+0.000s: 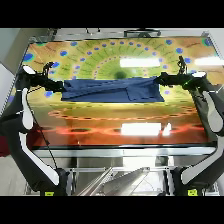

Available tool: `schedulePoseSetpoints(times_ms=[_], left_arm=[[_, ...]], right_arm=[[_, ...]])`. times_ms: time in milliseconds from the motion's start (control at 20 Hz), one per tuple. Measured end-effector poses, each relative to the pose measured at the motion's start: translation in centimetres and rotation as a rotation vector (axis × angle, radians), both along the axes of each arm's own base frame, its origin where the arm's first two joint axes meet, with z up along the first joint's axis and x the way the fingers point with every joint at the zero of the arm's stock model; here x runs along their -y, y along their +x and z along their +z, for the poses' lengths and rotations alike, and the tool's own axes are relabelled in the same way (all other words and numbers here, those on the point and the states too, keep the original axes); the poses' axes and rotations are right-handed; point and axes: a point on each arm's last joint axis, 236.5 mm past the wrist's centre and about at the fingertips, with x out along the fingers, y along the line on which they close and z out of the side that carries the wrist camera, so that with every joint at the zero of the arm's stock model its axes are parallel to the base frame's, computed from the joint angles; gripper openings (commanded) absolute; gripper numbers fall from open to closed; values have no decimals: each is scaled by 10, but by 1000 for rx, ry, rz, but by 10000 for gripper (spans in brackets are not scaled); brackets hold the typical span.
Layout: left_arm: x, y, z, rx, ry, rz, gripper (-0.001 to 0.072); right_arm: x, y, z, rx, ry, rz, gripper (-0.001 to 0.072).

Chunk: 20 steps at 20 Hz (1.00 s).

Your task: Fold the shirts.

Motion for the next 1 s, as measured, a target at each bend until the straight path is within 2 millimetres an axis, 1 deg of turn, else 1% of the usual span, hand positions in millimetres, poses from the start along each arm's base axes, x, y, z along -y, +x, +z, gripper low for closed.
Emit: schedulePoseSetpoints(times_ms=[100, 200, 350, 500, 650, 850, 1000], left_arm=[[-3, 7, -13, -4, 30, 0, 14], [-6, 12, -22, 0, 50, 7, 13], [-7, 15, -26, 5, 62, 14, 12], [-10, 16, -22, 12, 82, 9, 14], [-10, 18, -9, 35, 90, 7, 14], [1, 16, -4, 34, 90, -16, 14], [10, 16, -3, 33, 90, -34, 13]], right_arm=[[2, 3, -15, -9, -14, 4, 15], [3, 4, -26, -16, -23, 8, 15], [3, 5, -32, -18, -28, 11, 16], [1, 4, -28, -13, -25, 30, 16], [2, 2, -27, -25, -43, 40, 15], [2, -7, -37, -91, -114, 49, 14], [-4, -13, -33, -119, -234, 80, 14]])
